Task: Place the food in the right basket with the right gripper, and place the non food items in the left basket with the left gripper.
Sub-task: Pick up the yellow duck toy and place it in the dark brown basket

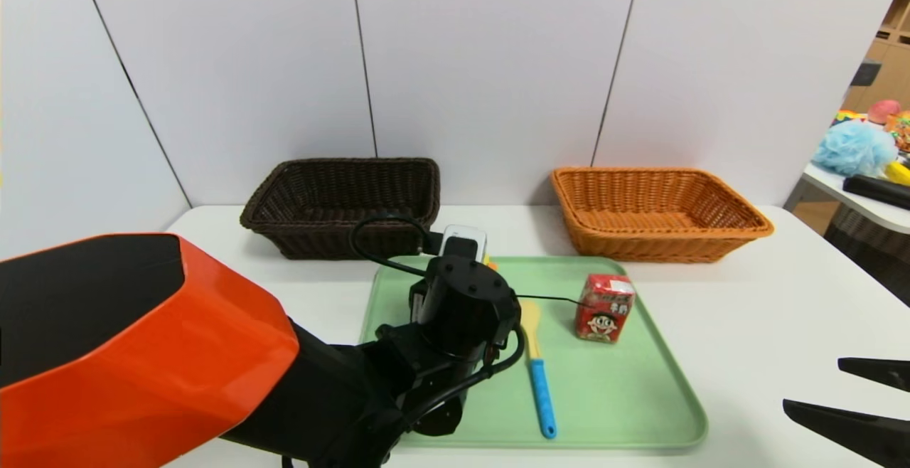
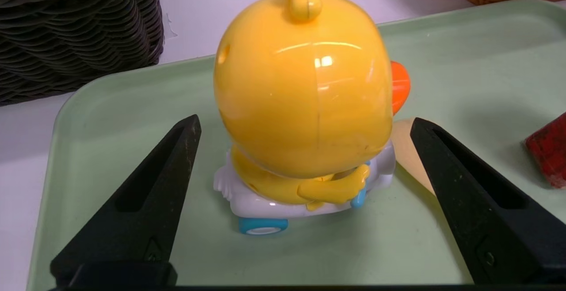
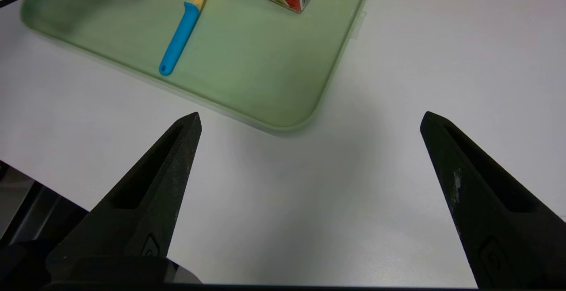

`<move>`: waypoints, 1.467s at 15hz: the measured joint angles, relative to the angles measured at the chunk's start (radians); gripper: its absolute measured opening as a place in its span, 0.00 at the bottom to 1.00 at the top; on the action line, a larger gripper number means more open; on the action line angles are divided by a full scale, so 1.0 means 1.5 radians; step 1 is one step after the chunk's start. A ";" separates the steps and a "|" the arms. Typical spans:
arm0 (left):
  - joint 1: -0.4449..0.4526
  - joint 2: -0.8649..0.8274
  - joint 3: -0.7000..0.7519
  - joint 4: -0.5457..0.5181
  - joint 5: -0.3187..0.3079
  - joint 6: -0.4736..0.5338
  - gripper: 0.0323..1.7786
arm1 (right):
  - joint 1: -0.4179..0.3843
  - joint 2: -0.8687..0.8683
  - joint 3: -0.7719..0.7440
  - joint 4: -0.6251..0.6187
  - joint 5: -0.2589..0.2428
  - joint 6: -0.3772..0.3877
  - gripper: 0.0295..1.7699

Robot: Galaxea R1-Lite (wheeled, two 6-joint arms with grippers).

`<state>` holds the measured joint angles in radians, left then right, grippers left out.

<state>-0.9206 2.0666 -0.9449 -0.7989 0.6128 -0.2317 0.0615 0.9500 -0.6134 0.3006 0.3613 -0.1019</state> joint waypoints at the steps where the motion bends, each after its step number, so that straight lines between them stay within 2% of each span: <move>1: 0.001 0.003 0.000 0.000 0.000 0.001 0.95 | 0.001 0.000 0.000 0.000 0.000 0.000 0.97; 14: 0.027 0.038 -0.046 -0.008 -0.004 0.017 0.95 | 0.002 -0.001 0.005 -0.001 0.000 0.000 0.97; 19: 0.028 0.047 -0.053 -0.013 -0.002 0.017 0.55 | 0.002 -0.001 0.005 -0.002 0.000 0.000 0.97; 21: 0.028 0.050 -0.052 -0.021 -0.003 0.017 0.46 | 0.002 0.000 0.005 -0.002 0.000 0.000 0.97; 22: 0.028 0.051 -0.052 -0.022 -0.003 0.017 0.45 | 0.002 0.000 0.006 -0.002 0.001 0.000 0.97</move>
<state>-0.8789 2.1428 -1.0223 -0.8313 0.6085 -0.2062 0.0638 0.9496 -0.6051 0.2972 0.3621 -0.1019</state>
